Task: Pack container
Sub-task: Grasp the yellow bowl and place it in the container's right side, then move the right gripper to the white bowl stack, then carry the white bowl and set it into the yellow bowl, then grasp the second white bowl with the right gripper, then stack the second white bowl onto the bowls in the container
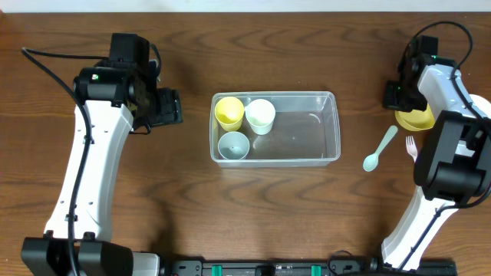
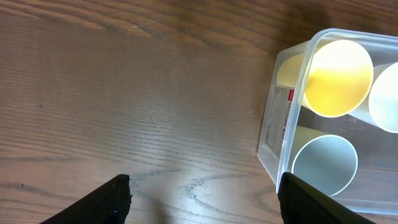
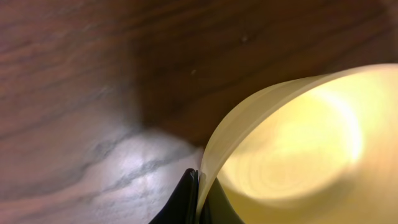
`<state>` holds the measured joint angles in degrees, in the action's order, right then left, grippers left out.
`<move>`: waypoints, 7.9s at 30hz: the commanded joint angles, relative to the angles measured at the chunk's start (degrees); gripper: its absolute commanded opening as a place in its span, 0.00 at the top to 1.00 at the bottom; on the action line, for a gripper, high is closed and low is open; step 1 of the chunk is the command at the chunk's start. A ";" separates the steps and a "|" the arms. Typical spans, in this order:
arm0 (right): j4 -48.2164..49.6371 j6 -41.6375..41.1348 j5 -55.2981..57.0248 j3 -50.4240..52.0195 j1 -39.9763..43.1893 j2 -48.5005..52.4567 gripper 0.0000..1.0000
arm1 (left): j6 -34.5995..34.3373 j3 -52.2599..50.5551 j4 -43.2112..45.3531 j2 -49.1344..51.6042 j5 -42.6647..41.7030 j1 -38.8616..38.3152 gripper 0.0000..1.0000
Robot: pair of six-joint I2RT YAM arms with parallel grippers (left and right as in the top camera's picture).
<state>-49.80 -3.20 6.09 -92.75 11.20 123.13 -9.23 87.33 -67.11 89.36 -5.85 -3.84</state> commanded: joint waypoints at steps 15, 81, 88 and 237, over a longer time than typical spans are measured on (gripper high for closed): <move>-16.87 3.08 -6.58 -8.72 -28.81 -28.33 0.98 | -0.76 0.04 -0.26 0.26 -0.17 0.24 0.24; -8.28 -15.91 -4.28 14.56 18.51 -11.63 0.34 | -0.74 0.04 -2.47 0.26 -0.17 0.24 0.24; -7.61 -15.82 -4.48 14.53 18.43 -9.64 0.46 | -0.74 0.04 -2.67 0.26 -0.17 0.24 0.24; -6.34 5.49 -10.60 2.71 -26.25 -33.29 0.98 | -0.79 0.04 -3.10 0.26 -0.20 0.24 0.23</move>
<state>-54.76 1.17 -4.75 -90.32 -10.46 88.95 -9.23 87.33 -70.06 89.36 -5.85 -3.84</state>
